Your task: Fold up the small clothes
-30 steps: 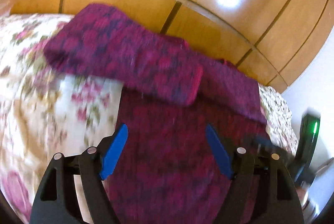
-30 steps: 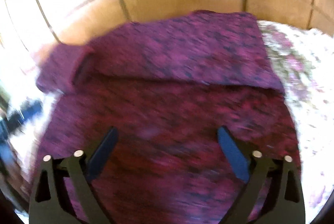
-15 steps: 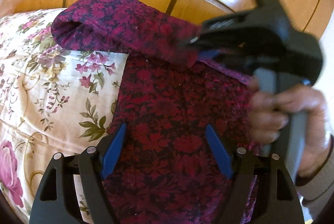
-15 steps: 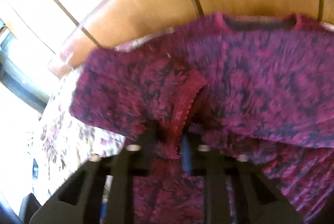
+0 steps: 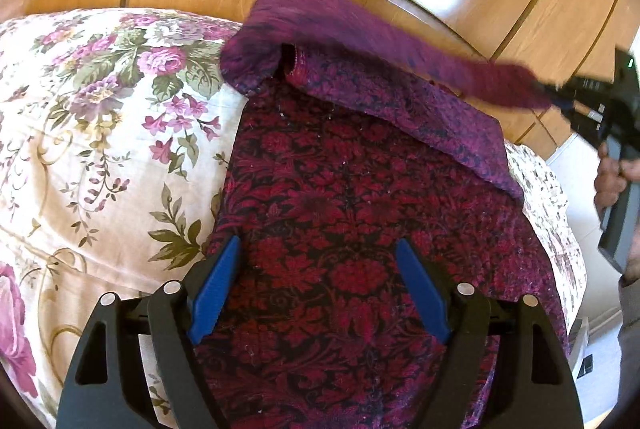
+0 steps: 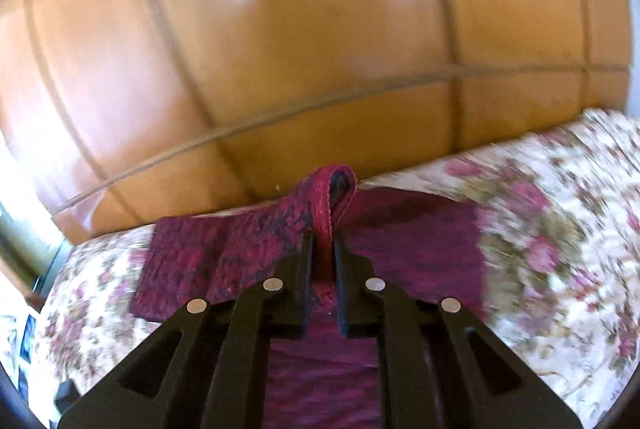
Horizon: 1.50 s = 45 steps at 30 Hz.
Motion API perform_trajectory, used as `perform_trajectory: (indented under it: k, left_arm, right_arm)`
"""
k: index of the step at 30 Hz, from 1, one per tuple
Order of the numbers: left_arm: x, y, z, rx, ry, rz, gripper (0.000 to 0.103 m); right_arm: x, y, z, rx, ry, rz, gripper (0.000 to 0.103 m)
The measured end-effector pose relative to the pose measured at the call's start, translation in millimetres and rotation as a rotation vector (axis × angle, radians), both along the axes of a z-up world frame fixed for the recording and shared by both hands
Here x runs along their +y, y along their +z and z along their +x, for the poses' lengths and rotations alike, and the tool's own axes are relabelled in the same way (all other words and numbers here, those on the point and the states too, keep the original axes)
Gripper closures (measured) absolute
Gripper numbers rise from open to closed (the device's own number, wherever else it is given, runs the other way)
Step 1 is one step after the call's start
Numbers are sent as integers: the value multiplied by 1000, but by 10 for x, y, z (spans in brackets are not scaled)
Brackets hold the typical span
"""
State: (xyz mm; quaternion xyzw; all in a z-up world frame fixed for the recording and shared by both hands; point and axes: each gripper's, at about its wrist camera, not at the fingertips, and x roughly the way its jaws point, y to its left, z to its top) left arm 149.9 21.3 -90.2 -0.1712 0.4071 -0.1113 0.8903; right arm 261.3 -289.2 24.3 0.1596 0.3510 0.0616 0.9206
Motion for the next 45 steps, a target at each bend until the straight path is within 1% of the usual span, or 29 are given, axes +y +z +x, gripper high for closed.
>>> perform_trajectory:
  k: [2, 3, 6, 7, 9, 11, 12, 13, 14, 15, 16, 18, 20, 22, 25, 27, 28, 34, 36, 37, 38, 39, 40, 41, 42, 43, 44, 45]
  left_arm:
    - [-35, -10, 11, 1, -1, 11, 25]
    - [-51, -15, 19, 2, -3, 18, 24]
    - [-85, -13, 32, 6, -5, 29, 24]
    - [-90, 2, 34, 9, -4, 32, 24]
    - [-94, 62, 44, 25, -8, 27, 24]
    - [-35, 175, 64, 36, -10, -8, 24]
    - [15, 232, 79, 28, -3, -26, 24]
    - [72, 288, 96, 16, 9, -37, 24]
    - [144, 349, 132, 3, 24, -44, 24]
    - [248, 409, 208, -6, 46, -51, 24]
    - [326, 439, 276, -11, 66, -56, 24]
    - [505, 494, 483, -15, 116, -54, 24]
    - [628, 508, 690, -10, 138, -69, 24]
    - [755, 504, 985, 9, 157, -107, 24]
    - [880, 491, 1341, 29, 176, -174, 24]
    - [938, 463, 1594, 54, 175, -233, 23]
    - [951, 442, 1718, 66, 170, -256, 20]
    - [904, 290, 2204, 127, 137, -314, 19]
    - [847, 218, 2336, 152, 109, -343, 19]
    - [812, 196, 2383, 160, 98, -344, 31]
    - [762, 184, 2408, 158, 76, -343, 57]
    - [690, 202, 2432, 153, 41, -332, 67]
    - [641, 242, 2421, 139, 35, -301, 69]
    - [588, 312, 2376, 104, 36, -260, 75]
    - [523, 399, 2297, 60, 30, -211, 75]
    - [466, 458, 2229, 29, 32, -153, 75]
    - [381, 503, 2153, -2, 41, -52, 75]
    - [328, 495, 2123, -10, 55, 11, 76]
  right_arm:
    - [-192, -213, 74, 51, -48, -10, 95]
    - [-331, -296, 33, 71, -65, -8, 95]
    - [-522, -648, 107, 159, -115, 12, 98]
    - [-594, -684, 69, 175, -123, 19, 98]
    - [-665, -848, 40, 204, -137, 35, 98]
    - [-710, -873, 20, 205, -151, 48, 89]
    - [-733, -840, -16, 191, -153, 55, 87]
    - [-730, -794, -45, 177, -157, 55, 81]
    - [-731, -730, -98, 154, -171, 46, 67]
    - [-705, -666, -138, 134, -177, 40, 57]
    - [-671, -594, -203, 100, -176, 31, 52]
    - [-575, -523, -250, 66, -141, 23, 52]
    - [-409, -499, -249, 61, -84, 14, 52]
    - [-214, -514, -208, 63, -35, -23, 52]
    - [-30, -590, -114, 74, 0, -63, 51]
    - [15, -670, -44, 84, 3, -80, 51]
    - [33, -710, -9, 87, -1, -97, 50]
    - [-18, -907, 68, 96, -9, -101, 49]
    - [-22, -929, 60, 94, -11, -100, 49]
    - [-18, -939, 60, 89, -12, -104, 49]
    - [-16, -945, 63, 87, -12, -109, 49]
    - [-19, -945, 69, 86, -11, -115, 49]
    - [-22, -949, 72, 86, -11, -117, 49]
    - [-18, -949, 70, 85, -11, -119, 48]
    - [-6, -942, 69, 84, -10, -126, 48]
    - [14, -942, 72, 84, -8, -136, 47]
    - [53, -941, 78, 82, -7, -159, 46]
    - [87, -937, 78, 81, -5, -179, 45]
